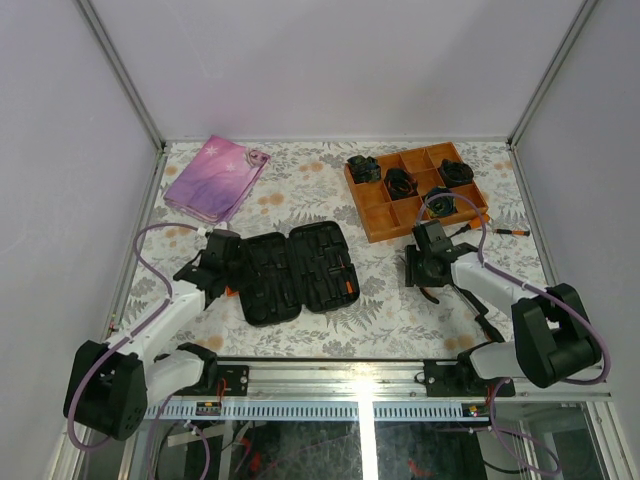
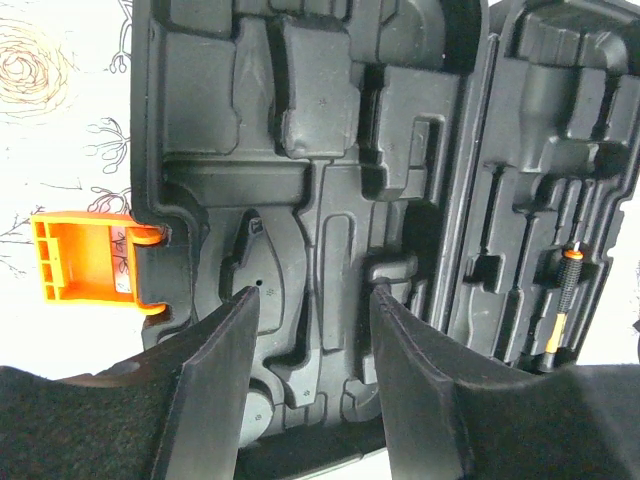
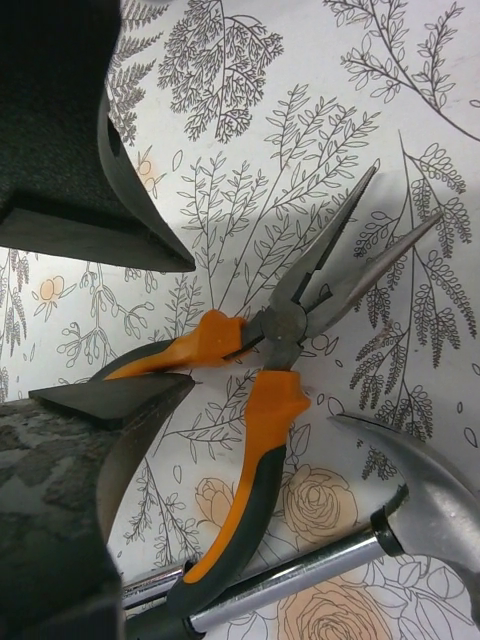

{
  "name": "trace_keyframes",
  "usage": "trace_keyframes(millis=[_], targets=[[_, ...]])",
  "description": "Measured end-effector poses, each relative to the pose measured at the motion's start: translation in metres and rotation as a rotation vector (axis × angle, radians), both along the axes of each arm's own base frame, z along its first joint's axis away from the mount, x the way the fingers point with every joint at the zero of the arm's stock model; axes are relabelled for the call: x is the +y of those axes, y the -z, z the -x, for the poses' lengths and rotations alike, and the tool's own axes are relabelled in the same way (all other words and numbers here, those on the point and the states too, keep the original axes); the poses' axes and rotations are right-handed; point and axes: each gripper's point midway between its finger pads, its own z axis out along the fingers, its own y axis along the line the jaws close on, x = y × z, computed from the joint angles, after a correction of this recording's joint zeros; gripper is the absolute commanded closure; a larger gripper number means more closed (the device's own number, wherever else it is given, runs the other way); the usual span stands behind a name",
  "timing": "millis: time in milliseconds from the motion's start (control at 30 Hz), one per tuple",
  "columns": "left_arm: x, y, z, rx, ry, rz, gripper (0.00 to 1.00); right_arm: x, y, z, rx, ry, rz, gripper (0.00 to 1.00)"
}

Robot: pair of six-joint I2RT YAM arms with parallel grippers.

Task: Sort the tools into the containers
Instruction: Move the storage box to the center of the board, then pick up the pliers at the center of the board.

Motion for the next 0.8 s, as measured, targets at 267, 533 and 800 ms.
trace_keyframes(millis=[267, 533, 800], targets=[[0.000, -0.008, -0.001, -0.031, 0.000, 0.010, 0.51, 0.001, 0.008, 0.005, 0.039, -0.004, -0.003, 0.61], [-0.001, -0.012, -0.002, -0.045, 0.000, 0.014, 0.51, 0.003, 0.009, 0.005, 0.045, 0.006, -0.013, 0.82], [0.000, -0.012, -0.002, -0.046, -0.001, 0.014, 0.50, 0.009, -0.001, 0.006, 0.027, 0.008, -0.059, 0.99]])
